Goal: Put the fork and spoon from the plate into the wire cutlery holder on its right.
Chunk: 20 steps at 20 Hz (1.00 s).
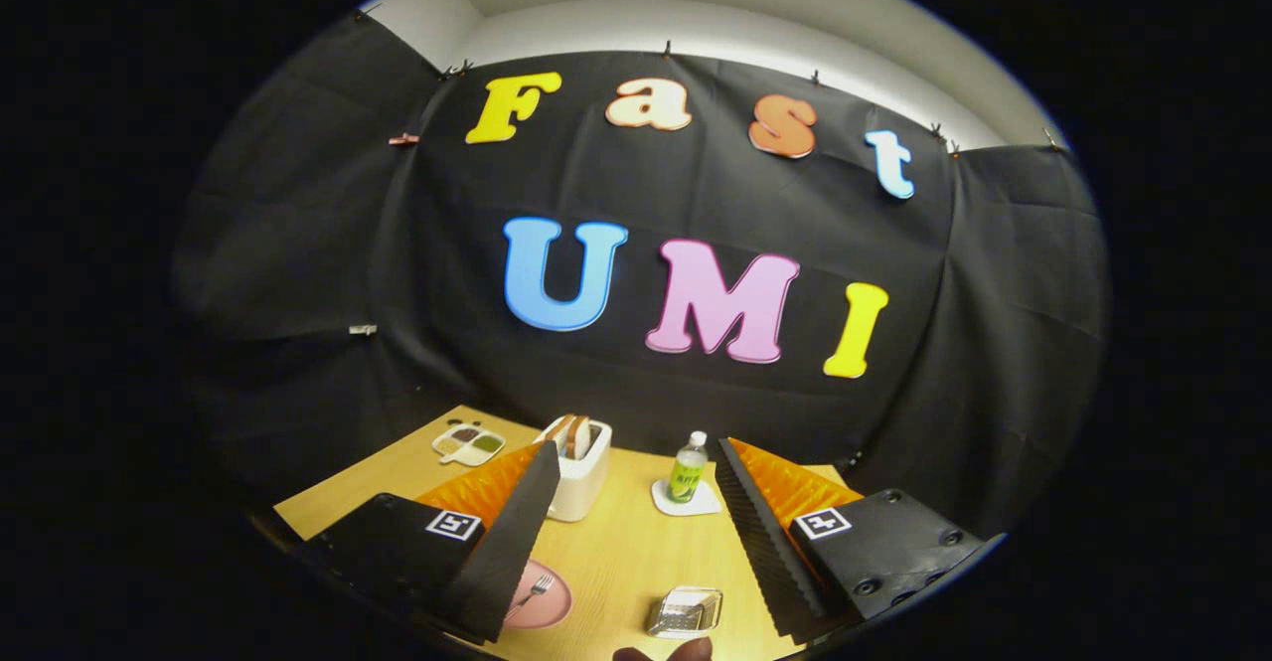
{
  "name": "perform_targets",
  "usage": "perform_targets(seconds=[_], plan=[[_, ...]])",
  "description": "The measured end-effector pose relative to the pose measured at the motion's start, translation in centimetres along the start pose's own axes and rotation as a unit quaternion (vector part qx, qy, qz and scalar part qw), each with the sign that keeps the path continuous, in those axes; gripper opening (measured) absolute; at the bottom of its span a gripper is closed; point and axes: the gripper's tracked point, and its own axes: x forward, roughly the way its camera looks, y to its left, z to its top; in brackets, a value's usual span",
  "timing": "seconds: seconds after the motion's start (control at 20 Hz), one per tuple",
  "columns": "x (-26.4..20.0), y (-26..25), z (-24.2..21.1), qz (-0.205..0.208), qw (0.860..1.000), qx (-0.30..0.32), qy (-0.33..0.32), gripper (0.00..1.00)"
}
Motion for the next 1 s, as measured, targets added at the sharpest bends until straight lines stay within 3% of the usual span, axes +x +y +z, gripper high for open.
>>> perform_targets(seconds=[0.2, 0.35, 0.65, 1.0], plan=[[0.8, 2.8, -4.7, 0.043, 0.995, -0.020, 0.087, 0.98], [1.0, 4.6, -9.8, 0.071, 0.981, -0.007, 0.178, 0.98], [0.7, 8.8, -18.1, 0.131, 0.927, 0.084, 0.340, 0.94], [1.0, 11.9, -26.2, 0.140, 0.874, 0.115, 0.451, 0.86]])
